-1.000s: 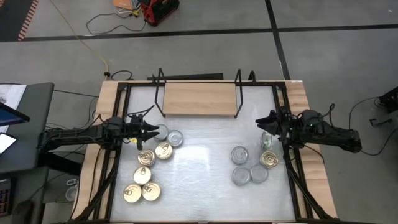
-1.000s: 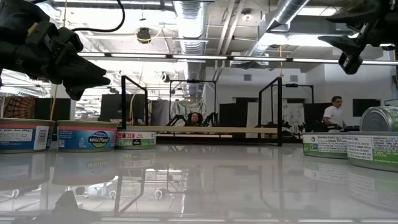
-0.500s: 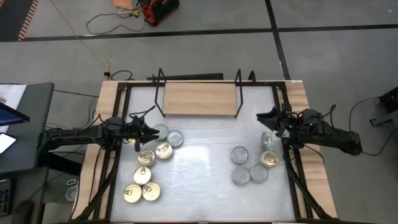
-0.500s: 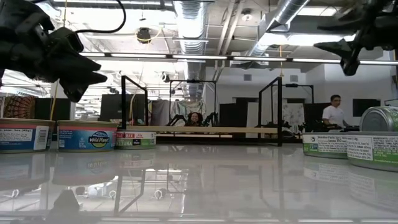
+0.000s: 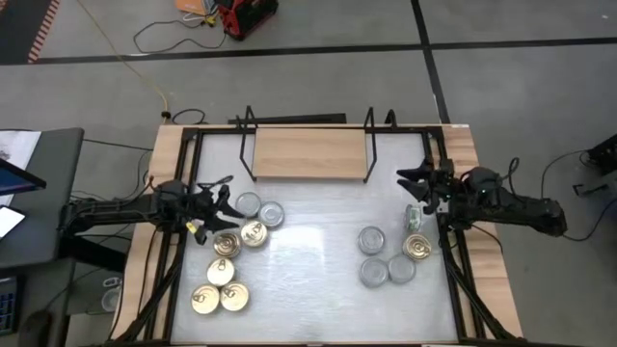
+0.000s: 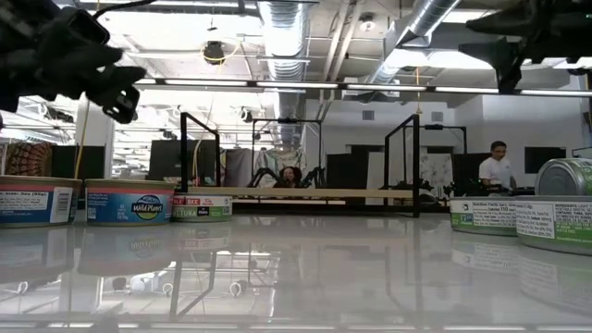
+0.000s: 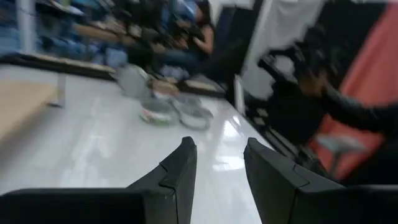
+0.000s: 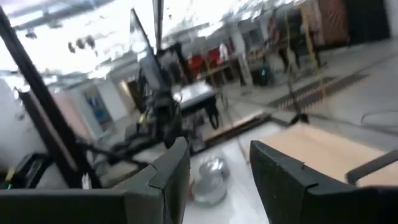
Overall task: Stack canned seafood by type on shelf
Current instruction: Put the green tuna can on the shelf
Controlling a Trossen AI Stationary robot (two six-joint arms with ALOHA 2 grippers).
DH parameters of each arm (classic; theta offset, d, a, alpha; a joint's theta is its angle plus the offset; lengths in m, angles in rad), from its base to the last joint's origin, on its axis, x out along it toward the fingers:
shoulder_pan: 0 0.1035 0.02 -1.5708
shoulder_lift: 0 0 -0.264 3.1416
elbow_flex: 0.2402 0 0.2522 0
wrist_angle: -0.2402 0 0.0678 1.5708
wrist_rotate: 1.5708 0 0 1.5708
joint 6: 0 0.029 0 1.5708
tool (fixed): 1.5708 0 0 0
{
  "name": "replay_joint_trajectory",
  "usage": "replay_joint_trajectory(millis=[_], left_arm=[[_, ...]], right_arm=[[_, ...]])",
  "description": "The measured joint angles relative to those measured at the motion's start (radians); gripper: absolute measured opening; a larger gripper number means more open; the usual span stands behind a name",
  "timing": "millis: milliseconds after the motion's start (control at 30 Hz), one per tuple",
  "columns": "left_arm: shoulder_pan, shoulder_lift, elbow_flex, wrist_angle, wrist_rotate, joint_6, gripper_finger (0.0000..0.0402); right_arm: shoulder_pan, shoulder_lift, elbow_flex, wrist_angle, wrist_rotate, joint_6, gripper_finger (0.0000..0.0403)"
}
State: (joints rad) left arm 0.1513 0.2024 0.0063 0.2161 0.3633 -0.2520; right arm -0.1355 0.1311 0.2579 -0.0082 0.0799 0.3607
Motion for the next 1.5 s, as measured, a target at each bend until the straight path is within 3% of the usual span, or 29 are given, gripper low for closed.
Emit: replay_joint_trajectory(millis=[167, 333, 600, 867, 1000, 1133, 1267, 1500], left_arm=[[0.0, 0.0, 0.004, 0.097, -0.079, -0.096, 0.0126], [0.0, 0.001, 0.061, 0.028, -0.082, -0.128, 0.0126], [0.0, 0.001, 0.094, 0.03, -0.153, -0.008, 0.0126], [0.0, 0.0, 0.095, -0.005, -0.25, 0.067, 0.0126], [0.0, 0.0, 0.095, -0.024, -0.263, 0.098, 0.0126], [0.0, 0.0, 0.096, -0.023, -0.275, 0.137, 0.0126], [0.0, 0.0, 0.096, -0.018, -0.268, 0.155, 0.0126], [0.0, 0.0, 0.097, -0.017, -0.239, 0.155, 0.0126]], right_arm=[[0.072, 0.186, 0.101, -0.192, 0.051, 0.048, 0.0193], [0.144, 0.396, 0.292, -0.468, 0.198, 0.111, 0.0193], [0.225, 0.712, 0.656, -0.891, 0.317, 0.208, 0.0193], [0.232, 0.969, 0.963, -1.382, 0.348, 0.382, 0.0209], [0.219, 1.058, 0.99, -1.572, 0.33, 0.499, 0.0247], [0.169, 1.082, 0.961, -1.545, 0.183, 0.532, 0.0292], [0.145, 1.101, 0.924, -1.553, 0.13, 0.651, 0.0325], [0.17, 1.093, 0.816, -1.557, -0.009, 0.812, 0.034]])
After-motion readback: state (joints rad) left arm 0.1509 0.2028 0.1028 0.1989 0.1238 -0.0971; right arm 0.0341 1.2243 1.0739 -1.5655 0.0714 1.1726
